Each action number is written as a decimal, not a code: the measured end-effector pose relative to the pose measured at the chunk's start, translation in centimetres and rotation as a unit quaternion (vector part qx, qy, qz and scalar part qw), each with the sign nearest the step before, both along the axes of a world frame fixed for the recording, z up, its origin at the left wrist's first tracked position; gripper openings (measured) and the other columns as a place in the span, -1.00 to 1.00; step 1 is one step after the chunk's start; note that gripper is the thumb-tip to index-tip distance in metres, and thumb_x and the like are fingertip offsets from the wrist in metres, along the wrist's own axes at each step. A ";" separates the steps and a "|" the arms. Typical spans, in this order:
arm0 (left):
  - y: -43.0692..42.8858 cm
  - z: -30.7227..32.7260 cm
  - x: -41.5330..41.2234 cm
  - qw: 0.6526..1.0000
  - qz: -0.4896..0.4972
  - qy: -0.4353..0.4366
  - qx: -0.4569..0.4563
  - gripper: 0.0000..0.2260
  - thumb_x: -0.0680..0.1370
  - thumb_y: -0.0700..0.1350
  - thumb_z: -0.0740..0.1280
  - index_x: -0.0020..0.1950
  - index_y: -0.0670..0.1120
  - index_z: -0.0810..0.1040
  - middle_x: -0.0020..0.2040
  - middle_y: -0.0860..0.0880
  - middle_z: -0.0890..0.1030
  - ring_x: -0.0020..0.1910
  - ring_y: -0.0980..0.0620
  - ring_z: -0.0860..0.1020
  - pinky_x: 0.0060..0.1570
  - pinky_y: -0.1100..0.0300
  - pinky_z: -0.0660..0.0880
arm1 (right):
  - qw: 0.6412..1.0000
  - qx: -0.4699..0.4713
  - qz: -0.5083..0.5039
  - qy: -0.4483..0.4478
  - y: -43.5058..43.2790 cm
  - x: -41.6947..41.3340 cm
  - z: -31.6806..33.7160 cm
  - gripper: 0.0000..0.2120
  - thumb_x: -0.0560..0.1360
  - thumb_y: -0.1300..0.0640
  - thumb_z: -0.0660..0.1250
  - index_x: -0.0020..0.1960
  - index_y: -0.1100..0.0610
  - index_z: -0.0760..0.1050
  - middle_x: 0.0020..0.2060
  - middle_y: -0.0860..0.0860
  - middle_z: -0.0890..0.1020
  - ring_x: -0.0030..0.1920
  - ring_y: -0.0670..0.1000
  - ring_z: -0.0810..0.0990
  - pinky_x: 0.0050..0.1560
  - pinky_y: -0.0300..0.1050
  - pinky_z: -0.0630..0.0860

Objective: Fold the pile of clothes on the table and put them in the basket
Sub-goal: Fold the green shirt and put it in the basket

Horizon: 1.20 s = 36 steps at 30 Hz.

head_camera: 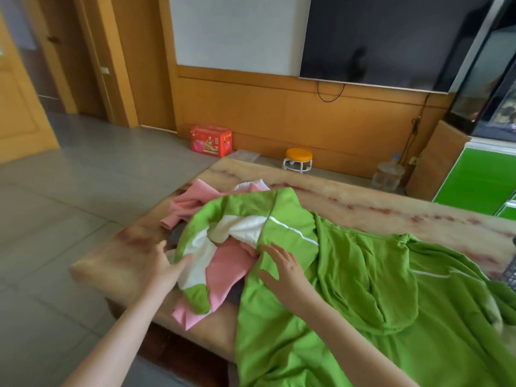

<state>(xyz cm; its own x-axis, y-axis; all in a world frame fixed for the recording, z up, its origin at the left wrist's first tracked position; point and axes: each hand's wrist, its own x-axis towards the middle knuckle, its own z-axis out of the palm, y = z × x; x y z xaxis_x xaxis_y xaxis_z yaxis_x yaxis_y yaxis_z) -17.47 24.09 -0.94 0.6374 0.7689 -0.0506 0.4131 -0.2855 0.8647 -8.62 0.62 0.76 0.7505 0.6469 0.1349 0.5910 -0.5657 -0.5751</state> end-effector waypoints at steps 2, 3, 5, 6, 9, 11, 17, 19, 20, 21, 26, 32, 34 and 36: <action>1.0 -1.0 -0.6 0.996 -0.023 -0.008 -0.084 -0.53 0.34 -0.04 0.53 0.15 -0.15 0.47 0.03 -0.17 0.58 -0.04 -0.09 0.56 -0.02 0.17 0.53 | 0.999 0.017 0.025 -0.013 1.8 -1.0 0.4 -0.47 0.54 0.08 0.28 0.47 0.01 0.24 0.45 0.00 0.27 0.42 0.05 0.22 0.43 -0.06 0.15; 1.6 -1.7 -0.6 0.997 -0.029 -0.001 -0.078 -0.60 0.26 0.05 0.54 -0.02 -0.08 0.54 -0.07 -0.15 0.61 -0.10 -0.09 0.58 -0.07 0.11 0.56 | 0.999 0.018 0.034 -0.013 2.6 -1.6 0.4 -0.47 0.53 0.09 0.28 0.47 0.01 0.24 0.45 -0.02 0.27 0.42 0.06 0.21 0.43 -0.09 0.14; 1.6 -1.6 -0.8 0.996 -0.041 0.001 -0.074 -0.80 0.25 0.02 0.49 -0.25 -0.03 0.57 -0.30 -0.06 0.62 -0.21 -0.06 0.56 -0.20 0.10 0.48 | 0.999 0.003 0.041 -0.018 3.8 -2.7 0.5 -0.46 0.52 0.09 0.28 0.47 0.01 0.22 0.48 -0.05 0.21 0.45 0.03 0.13 0.43 -0.12 0.08; 1.1 -0.6 -0.9 0.996 -0.047 -0.010 -0.076 -0.88 0.30 -0.07 0.48 -0.27 -0.05 0.58 -0.39 0.01 0.60 -0.26 -0.04 0.53 -0.28 0.15 0.42 | 0.999 -0.012 0.042 -0.026 4.3 -3.1 0.5 -0.44 0.52 0.05 0.28 0.48 0.00 0.21 0.48 -0.06 0.20 0.46 0.02 0.09 0.43 -0.10 0.05; 0.1 1.3 -0.7 0.989 -0.044 -0.054 -0.127 -0.94 0.44 -0.20 0.43 -0.14 -0.15 0.57 -0.32 -0.03 0.58 -0.31 0.00 0.51 -0.45 0.32 0.42 | 0.997 -0.019 0.068 -0.003 5.6 -4.6 0.8 -0.29 0.44 -0.09 0.37 0.50 -0.03 0.16 0.43 -0.05 0.27 0.38 0.06 0.29 0.36 -0.02 0.27; -0.9 2.6 -0.6 0.970 -0.052 -0.096 -0.216 -0.95 0.48 -0.20 0.40 -0.10 -0.14 0.56 -0.22 -0.09 0.60 -0.29 0.00 0.54 -0.47 0.32 0.47 | 0.996 0.003 0.066 0.064 6.6 -5.5 1.0 -0.13 0.33 -0.15 0.47 0.50 -0.03 0.10 0.36 -0.07 0.30 0.25 0.03 0.45 0.19 0.00 0.45; -2.5 4.7 -0.2 0.937 -0.121 -0.152 -0.292 -0.85 0.55 -0.14 0.33 0.02 -0.21 0.58 -0.19 -0.12 0.65 -0.27 -0.01 0.63 -0.33 0.24 0.58 | 0.968 0.205 0.020 0.143 6.8 -6.6 0.9 -0.37 0.35 0.25 0.47 0.34 0.04 0.29 0.18 -0.07 0.45 0.08 -0.15 0.51 0.00 -0.39 0.46; -2.1 4.3 -0.4 0.944 -0.102 -0.154 -0.274 -0.80 0.56 -0.11 0.30 0.10 -0.19 0.58 -0.11 -0.10 0.66 -0.14 0.00 0.63 -0.19 0.21 0.58 | 0.933 0.289 -0.042 0.210 6.1 -5.9 1.6 -0.71 0.42 0.33 0.40 0.10 0.13 0.49 -0.03 0.07 0.62 -0.13 -0.14 0.61 -0.18 -0.37 0.52; -2.0 3.9 -0.6 0.952 -0.087 -0.140 -0.260 -0.76 0.56 -0.07 0.30 0.16 -0.17 0.55 0.00 -0.10 0.64 -0.02 -0.02 0.61 -0.10 0.17 0.56 | 0.912 0.328 -0.068 0.239 5.8 -5.3 1.8 -0.84 0.43 0.30 0.40 -0.01 0.17 0.53 -0.13 0.17 0.66 -0.20 -0.01 0.66 -0.22 -0.21 0.59; -1.9 3.3 -0.7 0.957 -0.074 -0.118 -0.256 -0.71 0.56 -0.03 0.30 0.22 -0.13 0.51 0.12 -0.09 0.59 0.11 -0.06 0.55 -0.02 0.11 0.53 | 0.884 0.370 -0.085 0.272 5.4 -4.8 2.2 -0.93 0.46 0.27 0.39 -0.07 0.22 0.53 -0.19 0.24 0.66 -0.24 0.12 0.67 -0.22 -0.06 0.63; -3.9 2.6 -1.4 0.887 -0.091 -0.116 -0.437 -0.87 0.57 -0.02 0.27 0.04 -0.05 0.47 0.03 -0.19 0.58 0.00 -0.16 0.59 -0.11 0.05 0.60 | 0.800 0.432 -0.086 0.408 3.1 -4.1 4.4 -0.78 0.58 0.22 0.24 0.22 0.18 0.38 -0.09 0.24 0.64 -0.36 0.15 0.67 -0.30 -0.03 0.64; -4.7 3.9 1.0 0.862 -0.100 -0.209 -0.450 -0.90 0.55 -0.20 0.30 0.00 -0.15 0.59 -0.10 -0.14 0.65 -0.10 -0.05 0.59 -0.09 0.14 0.53 | 0.862 0.312 -0.095 0.388 1.6 -4.3 3.3 -0.74 0.62 0.13 0.16 0.25 0.13 0.49 -0.13 0.06 0.64 -0.24 -0.02 0.65 -0.32 -0.02 0.63; -5.4 4.5 1.7 0.877 -0.127 -0.220 -0.408 -0.84 0.54 -0.26 0.29 0.09 -0.15 0.57 -0.09 -0.14 0.65 -0.12 -0.05 0.60 -0.17 0.18 0.56 | 0.884 0.284 -0.102 0.358 1.2 -4.2 3.3 -0.68 0.57 -0.08 0.20 0.26 0.01 0.46 0.06 -0.05 0.57 0.00 -0.10 0.58 -0.11 -0.08 0.60; -6.5 4.6 2.0 0.895 -0.131 -0.210 -0.372 -0.74 0.52 -0.30 0.31 0.19 -0.11 0.52 0.04 -0.16 0.60 -0.15 -0.02 0.63 -0.29 0.22 0.57 | 0.925 0.236 -0.096 0.282 0.9 -4.0 3.2 -0.39 0.43 -0.20 0.33 0.41 -0.06 0.28 0.26 -0.10 0.34 0.24 -0.11 0.40 0.24 -0.08 0.44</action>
<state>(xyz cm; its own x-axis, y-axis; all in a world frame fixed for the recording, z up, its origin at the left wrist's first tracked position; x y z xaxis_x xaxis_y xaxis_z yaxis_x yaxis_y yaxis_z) -15.51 17.60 3.67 0.8735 0.4438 -0.2002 0.0107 0.3937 0.9192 -12.62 1.52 3.94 0.8822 0.4640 -0.0802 0.0358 -0.2359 -0.9711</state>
